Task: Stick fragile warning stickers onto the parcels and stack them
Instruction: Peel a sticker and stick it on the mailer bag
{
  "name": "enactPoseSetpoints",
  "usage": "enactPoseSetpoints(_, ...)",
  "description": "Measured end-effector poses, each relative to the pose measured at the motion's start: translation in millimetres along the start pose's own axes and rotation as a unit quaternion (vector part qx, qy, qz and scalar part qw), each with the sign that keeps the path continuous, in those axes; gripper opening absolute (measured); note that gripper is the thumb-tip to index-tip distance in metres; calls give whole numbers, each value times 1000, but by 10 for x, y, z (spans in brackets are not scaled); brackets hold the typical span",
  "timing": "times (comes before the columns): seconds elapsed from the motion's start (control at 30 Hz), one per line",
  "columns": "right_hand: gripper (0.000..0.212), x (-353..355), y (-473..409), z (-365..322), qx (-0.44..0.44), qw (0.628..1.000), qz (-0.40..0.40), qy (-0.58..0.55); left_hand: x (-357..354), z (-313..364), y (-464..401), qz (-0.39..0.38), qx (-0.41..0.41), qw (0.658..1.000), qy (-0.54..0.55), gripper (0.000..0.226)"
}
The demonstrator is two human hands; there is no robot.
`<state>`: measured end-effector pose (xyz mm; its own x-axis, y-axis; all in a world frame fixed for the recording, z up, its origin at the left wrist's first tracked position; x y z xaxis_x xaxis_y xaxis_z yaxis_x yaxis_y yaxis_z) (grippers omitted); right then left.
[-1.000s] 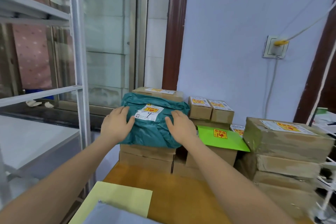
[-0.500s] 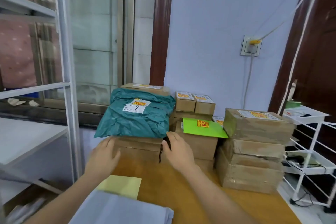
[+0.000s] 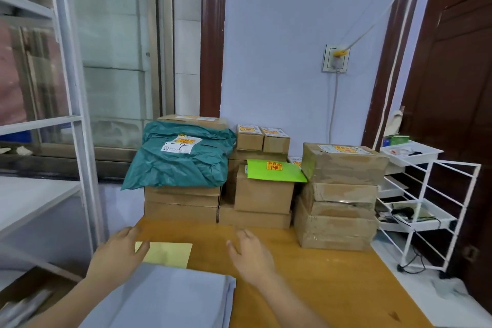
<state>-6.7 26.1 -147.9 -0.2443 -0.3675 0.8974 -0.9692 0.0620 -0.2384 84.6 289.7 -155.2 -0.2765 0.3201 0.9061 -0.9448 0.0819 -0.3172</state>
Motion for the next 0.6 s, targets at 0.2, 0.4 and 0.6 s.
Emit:
enactPoseSetpoints(0.2,50,-9,295,-5,-5,1000,-29,9,79,-71,274,-24,19,999,-31,40)
enactPoseSetpoints(0.4,54,-87,498,83,-25,998,-59,6,84,-266,474,-106,83,991,-26,39)
enactPoseSetpoints(0.6,60,-260,626,34,-23,995,-93,-26,49,-422,515,-113,82,990,-36,41)
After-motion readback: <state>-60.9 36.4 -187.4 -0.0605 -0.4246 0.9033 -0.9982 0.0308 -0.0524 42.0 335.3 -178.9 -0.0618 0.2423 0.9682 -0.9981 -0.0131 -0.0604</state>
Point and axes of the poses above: each hand's wrist, its own y-axis away from the middle knuckle, its own x-axis out of the back of the hand, z = x × y, the point moved 5 cm from there along -y, towards the middle knuckle, and after that the axes turned 4 degrees about x, right-handed, at the moved point
